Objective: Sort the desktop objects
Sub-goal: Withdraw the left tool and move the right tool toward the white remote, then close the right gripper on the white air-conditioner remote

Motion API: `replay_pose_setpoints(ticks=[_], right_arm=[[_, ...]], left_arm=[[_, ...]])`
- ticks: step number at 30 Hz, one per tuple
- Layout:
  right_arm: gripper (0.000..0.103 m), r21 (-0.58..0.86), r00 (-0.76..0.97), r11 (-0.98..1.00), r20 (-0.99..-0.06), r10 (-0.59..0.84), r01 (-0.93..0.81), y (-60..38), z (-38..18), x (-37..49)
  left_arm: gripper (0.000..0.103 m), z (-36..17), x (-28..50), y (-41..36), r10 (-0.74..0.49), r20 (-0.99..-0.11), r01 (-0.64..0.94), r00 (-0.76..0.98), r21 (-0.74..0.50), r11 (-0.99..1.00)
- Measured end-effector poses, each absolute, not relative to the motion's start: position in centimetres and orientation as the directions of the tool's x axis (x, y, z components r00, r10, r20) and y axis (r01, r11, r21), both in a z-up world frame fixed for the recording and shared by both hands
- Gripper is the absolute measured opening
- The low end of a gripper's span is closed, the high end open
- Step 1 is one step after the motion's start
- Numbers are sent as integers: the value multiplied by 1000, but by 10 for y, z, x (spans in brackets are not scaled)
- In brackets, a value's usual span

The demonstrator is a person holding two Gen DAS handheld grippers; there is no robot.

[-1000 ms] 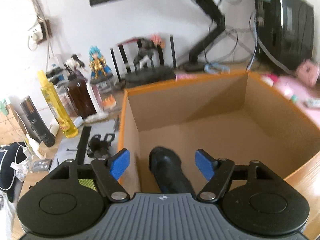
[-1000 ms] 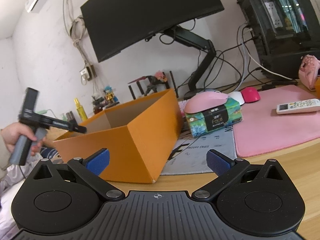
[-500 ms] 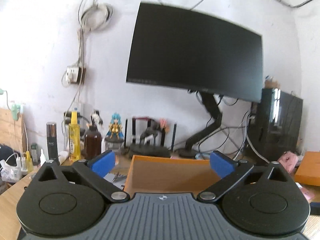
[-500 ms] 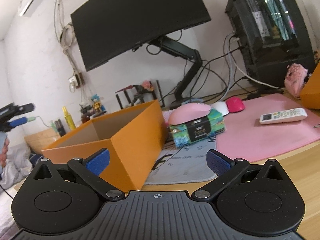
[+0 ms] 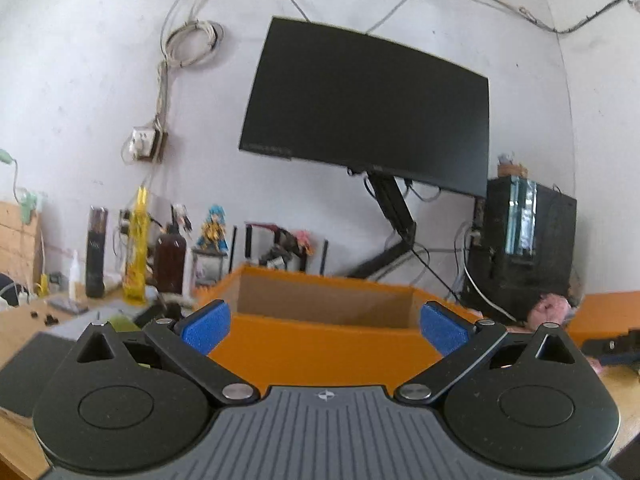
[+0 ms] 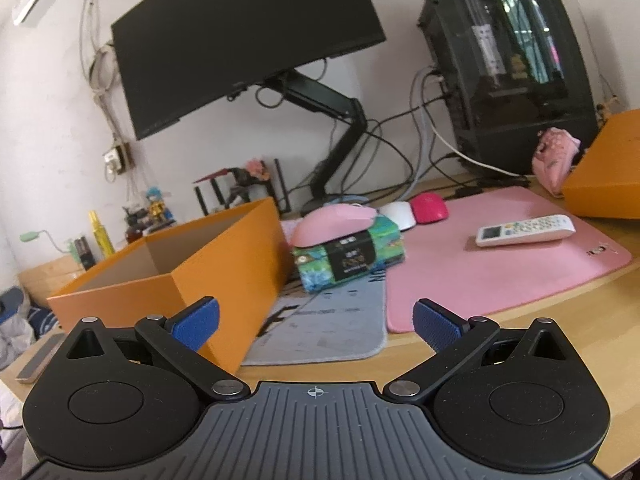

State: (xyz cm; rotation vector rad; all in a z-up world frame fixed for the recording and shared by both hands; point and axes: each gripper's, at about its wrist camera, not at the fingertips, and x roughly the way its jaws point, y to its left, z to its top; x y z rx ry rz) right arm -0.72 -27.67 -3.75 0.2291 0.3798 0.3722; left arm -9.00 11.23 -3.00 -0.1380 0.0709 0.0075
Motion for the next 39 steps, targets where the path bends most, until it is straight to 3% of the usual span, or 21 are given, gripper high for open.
replay_pose_setpoints(ticks=[9,20,27,39], right_arm=[[103,236,873,915,-295,388,-327,-274,-34,-7],[103,9,906,942,-270,324,-335,-308,-5,41],[103,-188,882,921,-403,244,-341,-330,-14,112],[103,-181,748,884,-619,239,-432,-377,-62,224]], left_arm=[[103,-35,-91,123,-7,-82,-9,997,-192,981],[103,-42,-86,107,1,-94,-25,996,-248,969],[103,-47,-77,87,3,-129,-38,992,-273,961],[103,-51,-61,60,-98,-154,48,983,-297,954]])
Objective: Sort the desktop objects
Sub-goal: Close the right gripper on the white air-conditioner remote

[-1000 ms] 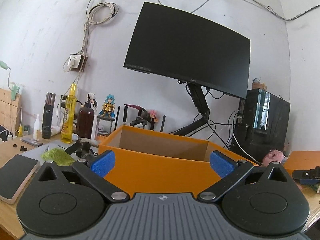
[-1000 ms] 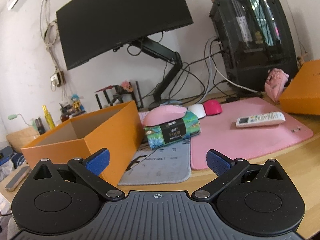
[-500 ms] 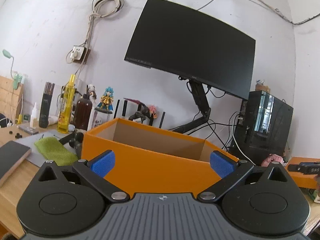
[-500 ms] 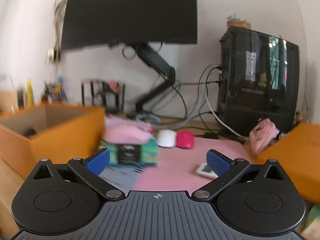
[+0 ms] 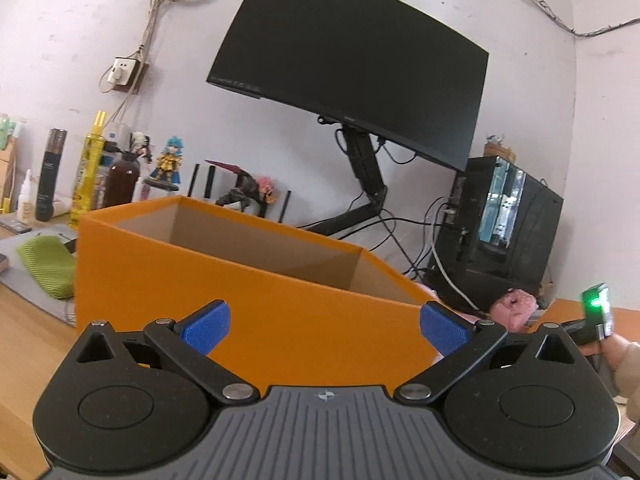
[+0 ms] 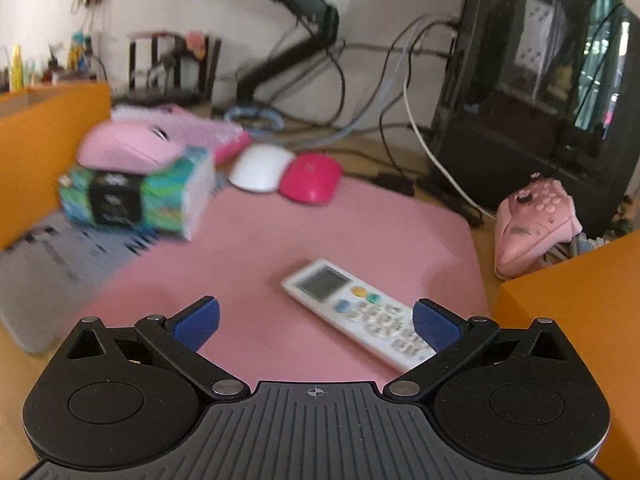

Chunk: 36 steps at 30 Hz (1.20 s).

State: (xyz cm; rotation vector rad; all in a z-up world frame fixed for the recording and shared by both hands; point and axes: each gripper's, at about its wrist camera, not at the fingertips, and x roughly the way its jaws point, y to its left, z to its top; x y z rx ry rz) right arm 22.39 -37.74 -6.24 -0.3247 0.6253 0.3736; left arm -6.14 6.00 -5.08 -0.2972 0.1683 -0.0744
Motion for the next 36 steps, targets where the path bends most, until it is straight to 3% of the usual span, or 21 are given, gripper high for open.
replay_pose_setpoints(ticks=[15,16,19,20,25,31,33,35,36], right_arm=[[101,-146,641,864,-731,233,-481,-403,-75,280],[98,-128,633,867,-735,243,-481,-405,-75,282],[67,-69,628,877,-725,283,-475,-413,-74,284],[61,-58,626,882,-726,284,-467,-415,-73,284],[50,-3,616,907,-734,284,-422,-423,-71,281],[50,60,624,927,-724,296,-370,-425,-72,262],[55,73,628,932,-719,296,-356,-424,-72,259],[81,91,619,927,-719,314,-364,-420,-75,256],[87,101,614,924,-719,324,-370,-417,-76,255]], left_arm=[[103,-51,-41,42,-150,-179,86,972,-321,943],[103,-52,-40,42,-152,-182,87,971,-325,942],[103,-53,-38,42,-152,-186,85,971,-328,941],[103,-53,-38,42,-150,-187,83,971,-325,942],[103,-52,-39,44,-150,-184,83,971,-332,940],[103,-51,-44,49,-133,-175,69,976,-330,941],[103,-51,-44,51,-133,-176,66,975,-340,938],[103,-50,-45,52,-141,-175,72,974,-350,934],[103,-50,-47,52,-142,-173,75,975,-345,935]])
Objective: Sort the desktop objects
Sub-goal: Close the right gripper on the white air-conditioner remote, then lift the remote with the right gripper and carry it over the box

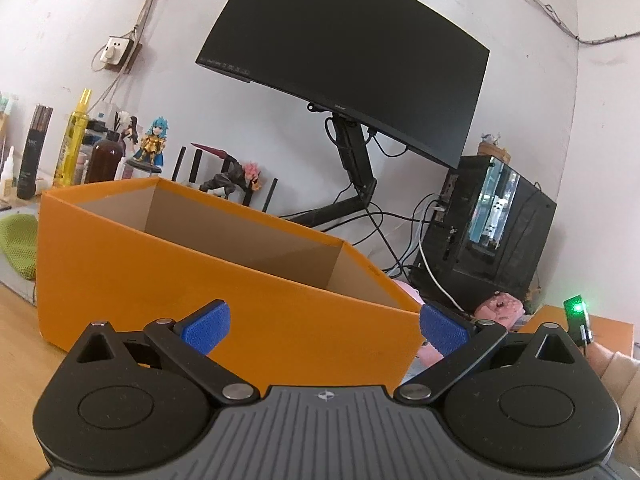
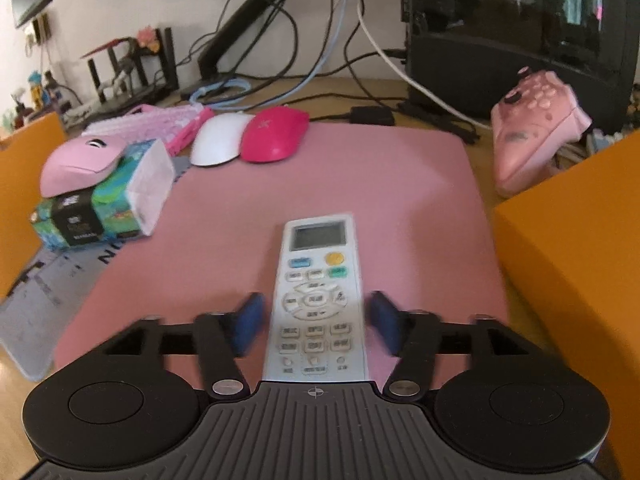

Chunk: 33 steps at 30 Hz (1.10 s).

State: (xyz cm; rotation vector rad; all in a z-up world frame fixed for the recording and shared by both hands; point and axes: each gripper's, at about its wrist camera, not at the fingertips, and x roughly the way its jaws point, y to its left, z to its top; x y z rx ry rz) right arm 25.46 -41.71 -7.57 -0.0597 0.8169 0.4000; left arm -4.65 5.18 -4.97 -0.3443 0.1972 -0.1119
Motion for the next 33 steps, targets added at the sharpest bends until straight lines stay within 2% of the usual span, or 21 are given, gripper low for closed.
replay_pose_setpoints(ticks=[3,6,9,10,23,33], right_arm=[[91,19,641,930,-720,267,-366,-401,-80,248],[88,10,659,938,-709,251,-347,-398,-80,245],[63,7,687,951,-689,229,-310,-404,-78,241],[50,7,696,956,-684,218,-293,-407,-78,240],[50,-4,709,936,-654,265,-353,-388,-79,200],[50,94,755,912,-531,386,-400,-354,-36,163]], left_arm=[[103,-48,-50,51,-140,-161,80,977,-329,941],[103,-48,-53,54,-143,-159,82,977,-339,937],[103,-49,-53,57,-140,-161,76,977,-353,933],[103,-49,-53,58,-142,-163,75,976,-360,930],[103,-49,-58,68,-124,-142,64,982,-363,930],[103,-46,-65,81,-93,-128,38,987,-380,924]])
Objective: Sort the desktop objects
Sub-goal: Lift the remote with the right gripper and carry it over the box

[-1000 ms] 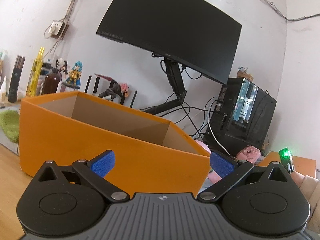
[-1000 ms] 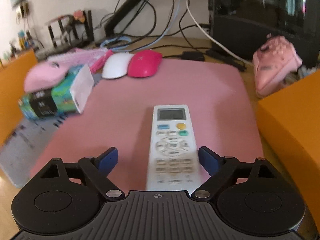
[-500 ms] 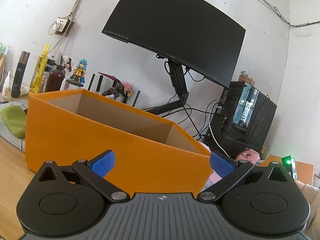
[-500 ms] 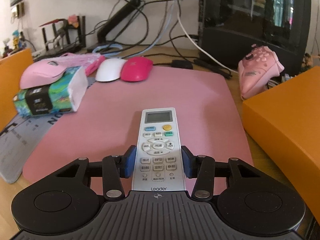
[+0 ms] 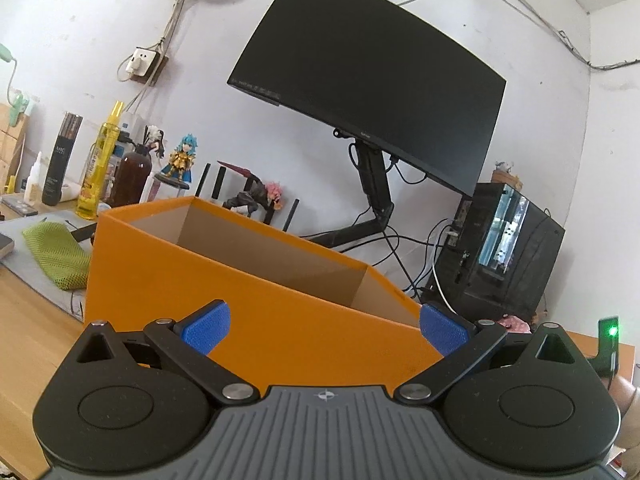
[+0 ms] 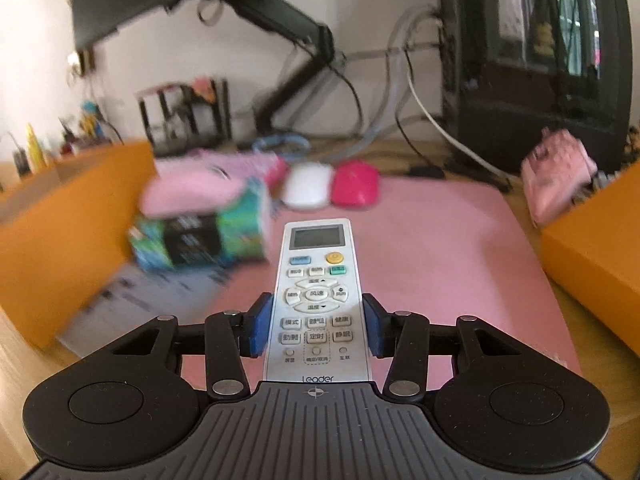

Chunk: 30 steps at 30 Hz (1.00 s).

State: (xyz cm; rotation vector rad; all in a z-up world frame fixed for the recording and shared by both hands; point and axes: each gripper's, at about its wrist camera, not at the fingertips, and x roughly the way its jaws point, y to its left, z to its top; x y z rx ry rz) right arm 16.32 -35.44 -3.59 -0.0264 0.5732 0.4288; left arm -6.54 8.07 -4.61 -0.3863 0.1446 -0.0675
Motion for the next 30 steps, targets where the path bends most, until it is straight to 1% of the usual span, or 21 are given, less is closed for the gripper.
replay_pose_setpoints(ticks=[5,9,13,15,19,22,27,30], right_arm=[[50,90,758,865,-442,479,-494,-322,13,140],[50,58,729,807,-395,559,-587,-283,50,120],[50,14,675,737,-391,626,-675,-229,75,113],[50,-4,652,711,-403,642,-703,-201,80,114],[50,-27,598,664,-464,654,-747,-144,81,123],[50,-39,549,634,-544,635,-772,-99,74,132],[50,-63,473,615,-701,534,-786,-41,51,152],[50,-66,427,613,-776,464,-788,-23,33,162]], left_arm=[[103,-43,-70,82,-81,-109,36,991,-365,930],[103,-42,-74,85,-51,-103,11,993,-362,932],[103,-41,-80,92,0,-99,-35,995,-355,934],[103,-39,-85,97,28,-94,-60,995,-354,933],[103,-37,-94,111,83,-86,-109,993,-359,927],[103,-37,-98,121,113,-89,-137,990,-366,920],[103,-37,-104,134,137,-85,-159,987,-381,911],[103,-38,-108,139,154,-73,-170,985,-376,911]])
